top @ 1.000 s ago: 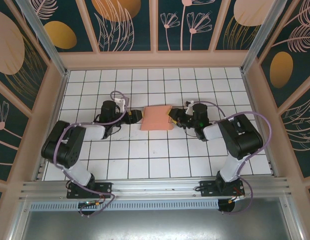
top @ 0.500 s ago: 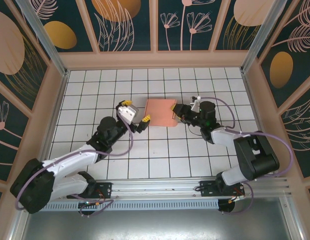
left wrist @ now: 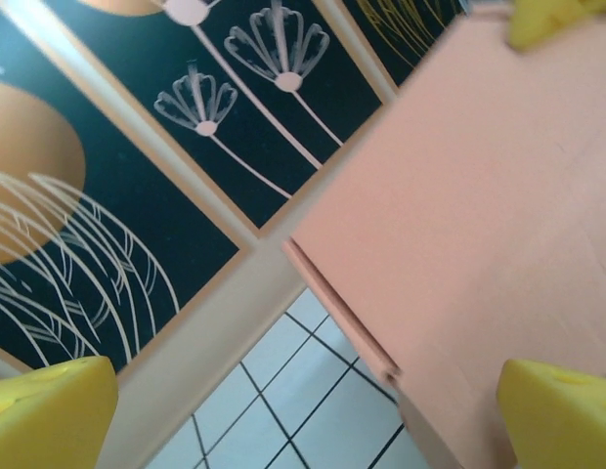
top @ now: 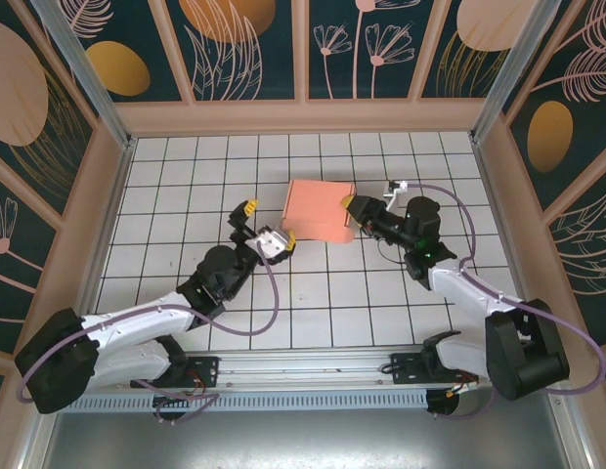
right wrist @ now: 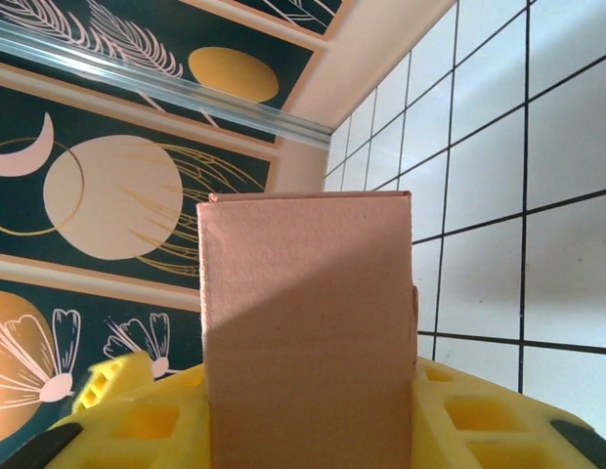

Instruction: Fold the paper box

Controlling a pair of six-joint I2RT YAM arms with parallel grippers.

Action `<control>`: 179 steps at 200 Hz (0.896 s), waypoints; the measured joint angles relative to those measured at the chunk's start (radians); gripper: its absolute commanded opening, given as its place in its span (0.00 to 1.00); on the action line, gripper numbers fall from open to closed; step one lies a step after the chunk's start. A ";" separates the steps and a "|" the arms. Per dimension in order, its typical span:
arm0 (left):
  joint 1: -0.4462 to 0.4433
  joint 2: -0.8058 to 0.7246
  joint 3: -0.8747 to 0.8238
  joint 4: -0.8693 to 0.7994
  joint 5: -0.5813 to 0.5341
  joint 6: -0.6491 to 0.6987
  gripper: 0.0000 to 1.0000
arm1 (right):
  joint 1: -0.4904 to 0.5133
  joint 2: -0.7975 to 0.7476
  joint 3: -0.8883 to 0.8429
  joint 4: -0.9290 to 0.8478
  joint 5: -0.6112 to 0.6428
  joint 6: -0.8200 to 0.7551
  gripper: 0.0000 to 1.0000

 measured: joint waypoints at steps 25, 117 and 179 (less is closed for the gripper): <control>-0.041 0.056 -0.021 0.101 -0.036 0.140 0.99 | -0.005 -0.028 0.000 -0.003 -0.007 0.014 0.39; -0.074 0.297 -0.021 0.533 -0.185 0.499 0.96 | -0.021 -0.038 -0.043 0.074 -0.055 0.140 0.38; -0.074 0.360 0.011 0.584 -0.179 0.583 0.92 | -0.028 -0.038 -0.077 0.158 -0.058 0.214 0.38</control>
